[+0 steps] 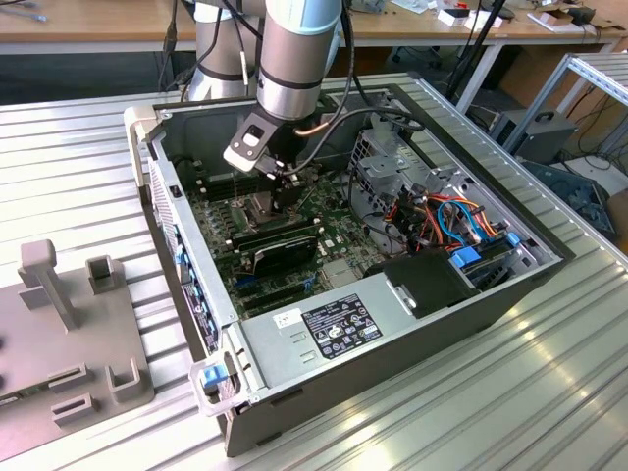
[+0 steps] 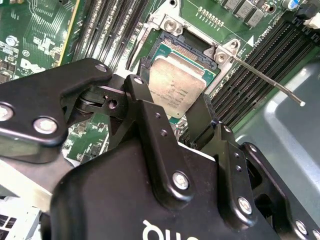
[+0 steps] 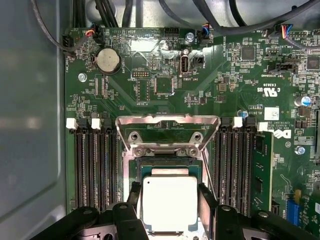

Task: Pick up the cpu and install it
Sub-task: 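Place the cpu into insertion slot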

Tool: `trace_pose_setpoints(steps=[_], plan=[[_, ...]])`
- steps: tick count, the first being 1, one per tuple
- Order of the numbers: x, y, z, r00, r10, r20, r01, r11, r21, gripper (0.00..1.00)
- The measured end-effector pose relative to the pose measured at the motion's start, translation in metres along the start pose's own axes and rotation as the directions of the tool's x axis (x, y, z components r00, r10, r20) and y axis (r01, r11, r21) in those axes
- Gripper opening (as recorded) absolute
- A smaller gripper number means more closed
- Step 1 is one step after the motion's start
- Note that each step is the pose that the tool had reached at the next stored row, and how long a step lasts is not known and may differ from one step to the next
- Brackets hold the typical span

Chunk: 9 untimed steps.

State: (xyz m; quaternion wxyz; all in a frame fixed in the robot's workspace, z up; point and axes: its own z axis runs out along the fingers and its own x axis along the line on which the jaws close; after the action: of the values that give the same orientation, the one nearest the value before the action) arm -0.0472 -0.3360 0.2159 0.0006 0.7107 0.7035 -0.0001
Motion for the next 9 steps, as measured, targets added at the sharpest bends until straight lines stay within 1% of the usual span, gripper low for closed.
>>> trace_pose_setpoints(steps=[2,4,9], plan=[[0.0006,-0.0003,0.0016,1.0000,0.000,0.0001,0.000,1.0000,0.0001,0.54],[0.0027,-0.0003,0.0043,1.0000,0.000,-0.0001,0.000,1.0000,0.0000,0.54],[0.0041,-0.0003,0.0083,1.0000,0.000,0.0001,0.000,1.0000,0.0001,0.54]])
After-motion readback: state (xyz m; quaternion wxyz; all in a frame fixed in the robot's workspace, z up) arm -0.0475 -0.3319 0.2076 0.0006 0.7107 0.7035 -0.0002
